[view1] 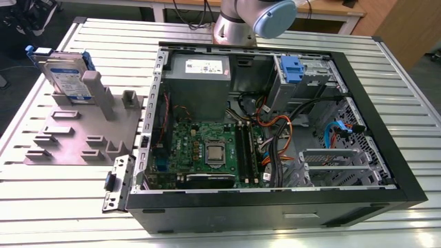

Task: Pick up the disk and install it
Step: 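Pick up the disk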

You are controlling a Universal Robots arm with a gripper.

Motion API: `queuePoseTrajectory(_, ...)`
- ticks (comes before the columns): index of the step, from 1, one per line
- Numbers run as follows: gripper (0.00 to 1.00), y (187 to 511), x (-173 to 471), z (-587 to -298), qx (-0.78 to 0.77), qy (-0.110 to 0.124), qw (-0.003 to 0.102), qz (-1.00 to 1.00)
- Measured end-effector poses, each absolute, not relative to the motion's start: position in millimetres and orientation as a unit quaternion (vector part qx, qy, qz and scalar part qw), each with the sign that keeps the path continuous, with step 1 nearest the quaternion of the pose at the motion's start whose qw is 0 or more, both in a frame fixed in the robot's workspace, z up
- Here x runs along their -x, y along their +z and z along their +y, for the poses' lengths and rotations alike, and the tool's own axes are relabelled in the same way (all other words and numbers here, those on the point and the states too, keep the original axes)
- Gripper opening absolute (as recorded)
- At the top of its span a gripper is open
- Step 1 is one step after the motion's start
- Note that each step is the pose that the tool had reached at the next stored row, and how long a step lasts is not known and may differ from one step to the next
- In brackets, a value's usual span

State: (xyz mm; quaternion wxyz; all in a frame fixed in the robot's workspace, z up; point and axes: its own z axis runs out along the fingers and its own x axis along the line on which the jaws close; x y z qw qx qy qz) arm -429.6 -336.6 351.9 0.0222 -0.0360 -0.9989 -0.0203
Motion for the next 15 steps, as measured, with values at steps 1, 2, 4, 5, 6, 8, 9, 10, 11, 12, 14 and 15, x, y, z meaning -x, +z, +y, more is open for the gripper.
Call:
queuePoseTrajectory(1,0.11,351.9,429.6,-336.6,0.034,-0.02,0.022,-0.999)
queuePoseTrajectory(2,0.11,351.8,429.6,-336.6,0.033,-0.02,0.022,-0.999)
queuePoseTrajectory(4,0.11,351.9,429.6,-336.6,0.028,-0.02,0.022,-0.999)
queuePoseTrajectory(5,0.11,351.8,429.6,-336.6,0.025,-0.02,0.022,-0.999)
queuePoseTrajectory(6,0.11,351.8,429.6,-336.6,0.022,-0.02,0.022,-0.999)
queuePoseTrajectory(8,0.11,351.8,429.6,-336.6,0.02,-0.02,0.022,-0.999)
queuePoseTrajectory(9,0.11,351.9,429.6,-336.6,0.019,-0.02,0.022,-0.999)
queuePoseTrajectory(10,0.11,351.9,429.6,-336.6,0.019,-0.02,0.022,-0.999)
queuePoseTrajectory(11,0.11,351.8,429.5,-336.6,0.016,-0.02,0.023,-0.999)
queuePoseTrajectory(12,0.11,351.8,429.6,-336.6,0.015,-0.02,0.023,-0.999)
queuePoseTrajectory(14,0.11,351.9,429.6,-336.6,0.015,-0.02,0.023,-0.999)
queuePoseTrajectory(15,0.11,351.8,429.6,-336.6,0.014,-0.02,0.023,-0.999)
